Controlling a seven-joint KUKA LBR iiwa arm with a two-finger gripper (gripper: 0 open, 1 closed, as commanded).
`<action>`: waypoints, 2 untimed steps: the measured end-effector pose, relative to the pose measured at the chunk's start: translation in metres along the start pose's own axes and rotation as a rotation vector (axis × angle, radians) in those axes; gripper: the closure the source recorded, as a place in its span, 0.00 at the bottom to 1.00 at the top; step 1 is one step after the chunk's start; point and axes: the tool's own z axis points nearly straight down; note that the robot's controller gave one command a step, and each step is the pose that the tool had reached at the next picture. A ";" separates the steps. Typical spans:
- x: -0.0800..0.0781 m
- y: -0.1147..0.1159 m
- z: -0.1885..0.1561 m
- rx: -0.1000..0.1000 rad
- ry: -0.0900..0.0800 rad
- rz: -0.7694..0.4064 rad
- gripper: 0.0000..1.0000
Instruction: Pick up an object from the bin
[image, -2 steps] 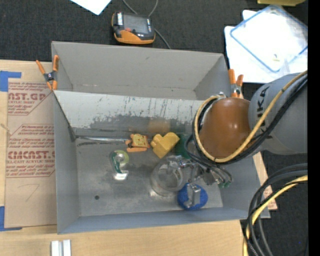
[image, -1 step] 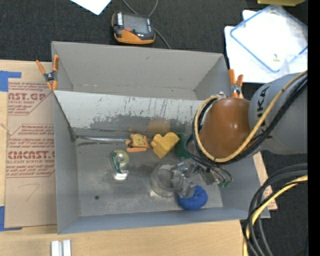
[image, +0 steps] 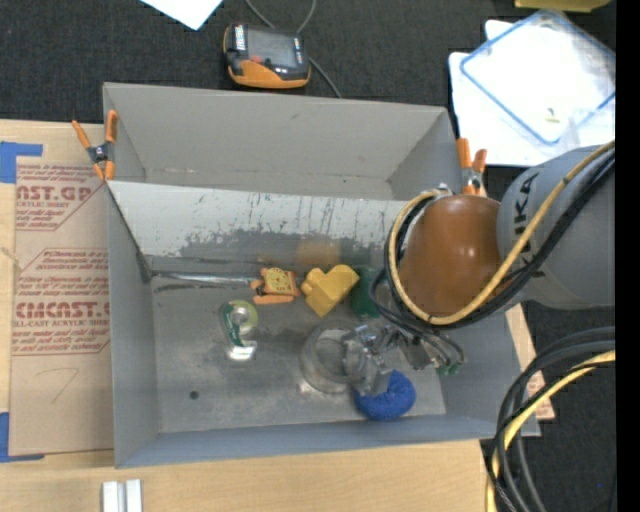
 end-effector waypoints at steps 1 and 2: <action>-0.024 0.000 0.037 -0.001 -0.001 -0.091 0.00; -0.024 0.000 0.037 -0.001 -0.001 -0.090 1.00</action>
Offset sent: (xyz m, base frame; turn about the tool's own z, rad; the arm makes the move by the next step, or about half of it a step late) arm 0.0000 0.0000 0.0000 0.0000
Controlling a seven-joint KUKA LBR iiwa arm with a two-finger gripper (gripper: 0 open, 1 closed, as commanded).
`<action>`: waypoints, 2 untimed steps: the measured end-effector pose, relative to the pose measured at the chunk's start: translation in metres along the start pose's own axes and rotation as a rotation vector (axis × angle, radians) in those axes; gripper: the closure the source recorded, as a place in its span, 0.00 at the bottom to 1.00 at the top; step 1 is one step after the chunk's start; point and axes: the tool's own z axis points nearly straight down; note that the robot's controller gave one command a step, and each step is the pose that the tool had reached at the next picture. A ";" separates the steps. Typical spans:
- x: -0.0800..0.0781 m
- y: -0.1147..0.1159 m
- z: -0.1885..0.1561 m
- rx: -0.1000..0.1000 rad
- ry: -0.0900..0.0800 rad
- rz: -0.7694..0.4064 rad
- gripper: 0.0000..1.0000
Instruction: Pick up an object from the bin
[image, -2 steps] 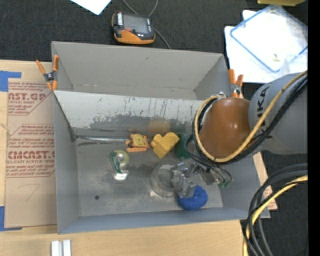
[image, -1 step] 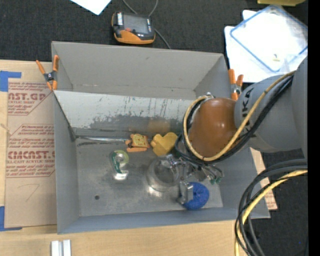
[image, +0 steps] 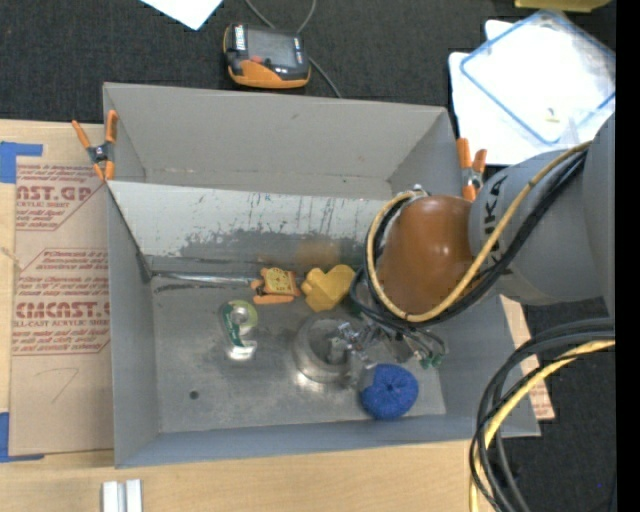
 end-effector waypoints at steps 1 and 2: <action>0.000 0.000 0.000 0.000 0.000 0.000 1.00; 0.000 0.000 0.000 0.000 0.000 0.000 1.00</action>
Offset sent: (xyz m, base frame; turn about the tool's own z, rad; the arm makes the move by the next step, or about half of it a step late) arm 0.0000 0.0000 0.0000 0.0000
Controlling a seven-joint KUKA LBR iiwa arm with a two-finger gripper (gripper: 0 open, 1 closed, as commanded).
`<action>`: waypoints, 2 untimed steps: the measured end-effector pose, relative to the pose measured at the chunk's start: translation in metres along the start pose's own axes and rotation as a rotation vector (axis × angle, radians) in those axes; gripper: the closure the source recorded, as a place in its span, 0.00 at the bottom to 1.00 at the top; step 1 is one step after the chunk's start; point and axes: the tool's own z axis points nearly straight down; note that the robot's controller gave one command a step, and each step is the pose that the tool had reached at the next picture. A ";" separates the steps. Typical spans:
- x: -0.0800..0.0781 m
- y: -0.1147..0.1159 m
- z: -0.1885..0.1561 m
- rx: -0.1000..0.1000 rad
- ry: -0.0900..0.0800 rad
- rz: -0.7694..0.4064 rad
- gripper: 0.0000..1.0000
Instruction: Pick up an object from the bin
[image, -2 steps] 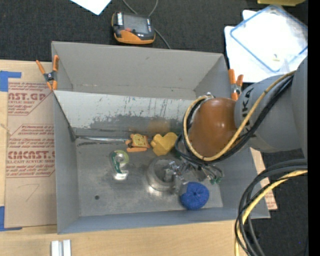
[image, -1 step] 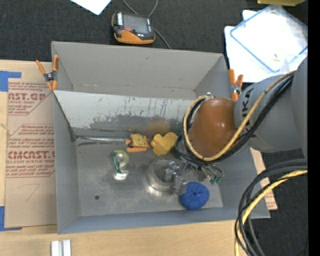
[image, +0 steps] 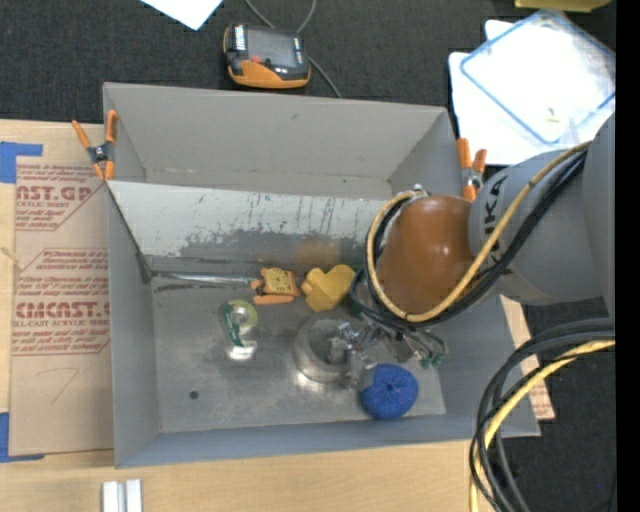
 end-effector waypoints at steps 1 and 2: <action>0.003 -0.013 -0.009 -0.001 0.000 0.028 1.00; 0.005 -0.025 -0.030 -0.001 0.001 -0.019 1.00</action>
Offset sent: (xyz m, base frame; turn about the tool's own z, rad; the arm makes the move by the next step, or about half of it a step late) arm 0.0058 -0.0255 0.0303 -0.0193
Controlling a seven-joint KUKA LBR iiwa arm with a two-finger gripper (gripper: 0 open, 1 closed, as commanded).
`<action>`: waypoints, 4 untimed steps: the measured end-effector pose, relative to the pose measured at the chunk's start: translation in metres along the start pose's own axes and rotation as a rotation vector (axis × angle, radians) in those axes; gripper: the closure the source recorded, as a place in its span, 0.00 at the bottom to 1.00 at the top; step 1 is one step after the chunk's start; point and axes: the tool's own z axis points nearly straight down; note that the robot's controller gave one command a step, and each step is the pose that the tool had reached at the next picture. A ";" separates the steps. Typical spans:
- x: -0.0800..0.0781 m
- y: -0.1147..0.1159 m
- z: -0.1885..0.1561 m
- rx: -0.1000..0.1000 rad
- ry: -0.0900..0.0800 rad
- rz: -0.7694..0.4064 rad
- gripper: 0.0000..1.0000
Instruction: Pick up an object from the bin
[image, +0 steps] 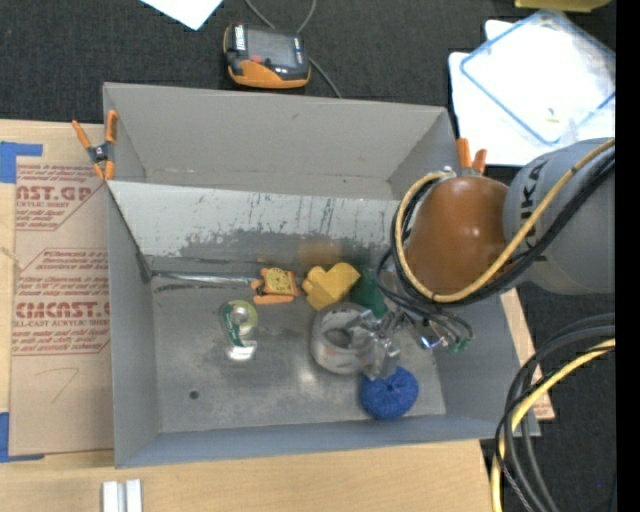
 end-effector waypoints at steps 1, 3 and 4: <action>0.001 0.012 -0.061 -0.001 -0.002 0.030 1.00; -0.002 -0.006 -0.046 -0.002 -0.004 0.002 1.00; -0.002 -0.006 -0.046 -0.002 -0.004 0.002 1.00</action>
Offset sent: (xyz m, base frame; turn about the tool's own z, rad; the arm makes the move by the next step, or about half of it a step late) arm -0.0108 -0.0123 0.0110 0.0020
